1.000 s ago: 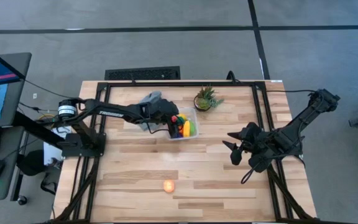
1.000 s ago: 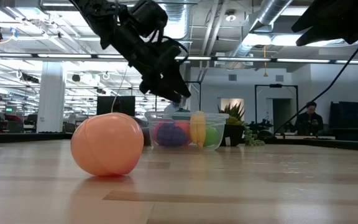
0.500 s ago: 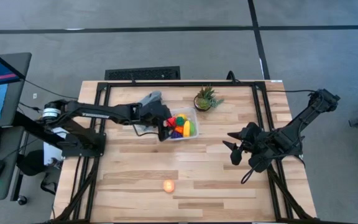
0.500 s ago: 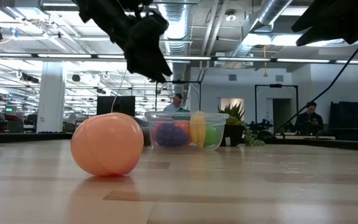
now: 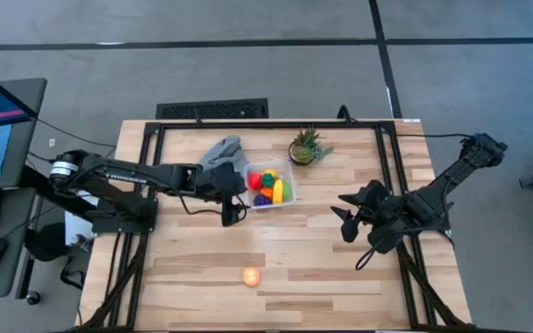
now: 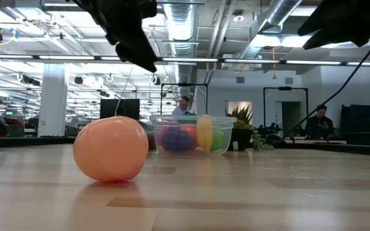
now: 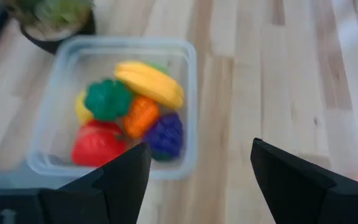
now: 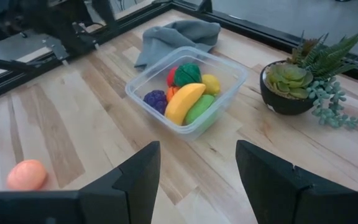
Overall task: Pick and placing Produce into tupperware
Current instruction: Put the orange peach into the transparent bin
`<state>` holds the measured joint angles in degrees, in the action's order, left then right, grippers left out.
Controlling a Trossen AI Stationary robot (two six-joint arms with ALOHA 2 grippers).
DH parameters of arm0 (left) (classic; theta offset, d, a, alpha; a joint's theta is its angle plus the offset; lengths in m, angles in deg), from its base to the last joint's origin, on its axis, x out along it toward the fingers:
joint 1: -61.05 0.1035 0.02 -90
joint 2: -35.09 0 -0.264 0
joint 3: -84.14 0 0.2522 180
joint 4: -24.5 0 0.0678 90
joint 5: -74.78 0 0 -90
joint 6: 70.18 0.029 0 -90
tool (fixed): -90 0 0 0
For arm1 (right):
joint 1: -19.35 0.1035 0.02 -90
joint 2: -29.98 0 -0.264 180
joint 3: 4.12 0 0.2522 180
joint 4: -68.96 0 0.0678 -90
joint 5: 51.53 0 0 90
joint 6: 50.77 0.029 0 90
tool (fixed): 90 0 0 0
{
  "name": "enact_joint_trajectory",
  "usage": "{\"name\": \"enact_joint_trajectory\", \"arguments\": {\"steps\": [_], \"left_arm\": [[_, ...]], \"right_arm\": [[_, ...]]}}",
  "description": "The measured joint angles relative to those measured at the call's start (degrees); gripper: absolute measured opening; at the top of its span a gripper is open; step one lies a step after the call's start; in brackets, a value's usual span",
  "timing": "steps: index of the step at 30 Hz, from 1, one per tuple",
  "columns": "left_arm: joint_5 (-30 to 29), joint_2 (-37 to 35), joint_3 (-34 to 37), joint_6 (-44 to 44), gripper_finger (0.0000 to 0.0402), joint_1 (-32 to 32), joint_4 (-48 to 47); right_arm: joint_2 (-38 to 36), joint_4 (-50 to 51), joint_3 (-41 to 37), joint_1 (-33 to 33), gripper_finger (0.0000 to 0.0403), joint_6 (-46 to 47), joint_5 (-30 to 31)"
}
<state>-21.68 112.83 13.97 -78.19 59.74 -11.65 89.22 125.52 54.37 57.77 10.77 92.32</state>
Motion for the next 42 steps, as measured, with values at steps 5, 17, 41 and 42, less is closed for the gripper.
{"name": "enact_joint_trajectory", "arguments": {"steps": [5, 17, 41, 42], "left_arm": [[-0.04, 0.08, 0.00, -1.87, 0.0266, -3.02, -3.32], [5.51, 0.10, 0.00, -7.99, 0.0266, -9.75, -7.19], [2.49, 0.15, 0.00, -19.34, 0.0266, -25.99, -7.47], [0.30, 0.15, 0.00, -22.23, 0.0266, -26.36, -7.06]], "right_arm": [[-0.01, -0.44, 0.00, -0.01, 0.0234, 0.02, -0.02], [0.02, -2.48, 0.01, -0.01, 0.0234, 0.02, -0.12], [13.31, -15.36, 0.01, 3.22, 0.0234, 10.66, -2.33], [13.57, -15.84, 0.01, 3.69, 0.0234, 10.04, -2.33]]}}
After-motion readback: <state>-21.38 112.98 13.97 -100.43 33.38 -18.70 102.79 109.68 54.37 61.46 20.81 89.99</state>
